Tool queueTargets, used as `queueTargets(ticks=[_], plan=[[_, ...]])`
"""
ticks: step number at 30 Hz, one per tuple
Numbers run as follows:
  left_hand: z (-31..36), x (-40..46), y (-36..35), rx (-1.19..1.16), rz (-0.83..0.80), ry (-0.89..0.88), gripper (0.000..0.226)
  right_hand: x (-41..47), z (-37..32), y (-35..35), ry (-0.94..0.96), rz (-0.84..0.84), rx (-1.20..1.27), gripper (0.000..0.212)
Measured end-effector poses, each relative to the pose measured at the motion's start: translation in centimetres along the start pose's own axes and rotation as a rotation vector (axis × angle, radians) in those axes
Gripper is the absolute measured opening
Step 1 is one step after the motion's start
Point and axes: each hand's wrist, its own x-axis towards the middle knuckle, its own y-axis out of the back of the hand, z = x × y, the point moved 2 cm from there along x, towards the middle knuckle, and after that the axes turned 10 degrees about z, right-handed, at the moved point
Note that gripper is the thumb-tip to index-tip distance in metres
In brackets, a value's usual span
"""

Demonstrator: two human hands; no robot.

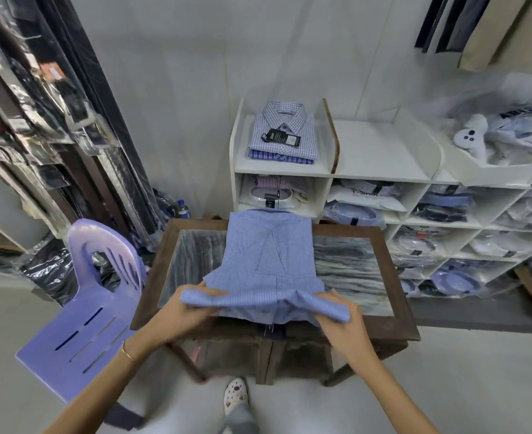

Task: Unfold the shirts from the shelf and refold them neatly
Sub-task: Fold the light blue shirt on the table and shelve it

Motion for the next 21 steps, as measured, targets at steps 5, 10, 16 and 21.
queueTargets(ticks=[5,10,16,21], plan=[[2.0,7.4,0.9,-0.165,0.264,-0.003,0.02,7.3,-3.0,-1.0,-0.043,0.183,0.274,0.047],[1.5,16.0,0.7,-0.373,0.299,0.112,0.009,16.3,-1.8,-3.4,-0.215,0.245,0.345,0.036],[-4.4,21.4,-2.1,-0.337,0.302,0.321,0.029,21.9,2.2,-6.3,-0.328,0.273,0.019,0.05],[-5.6,22.1,-3.1,-0.384,0.287,0.386,0.024,21.6,4.0,-7.0,-0.389,0.186,0.032,0.049]])
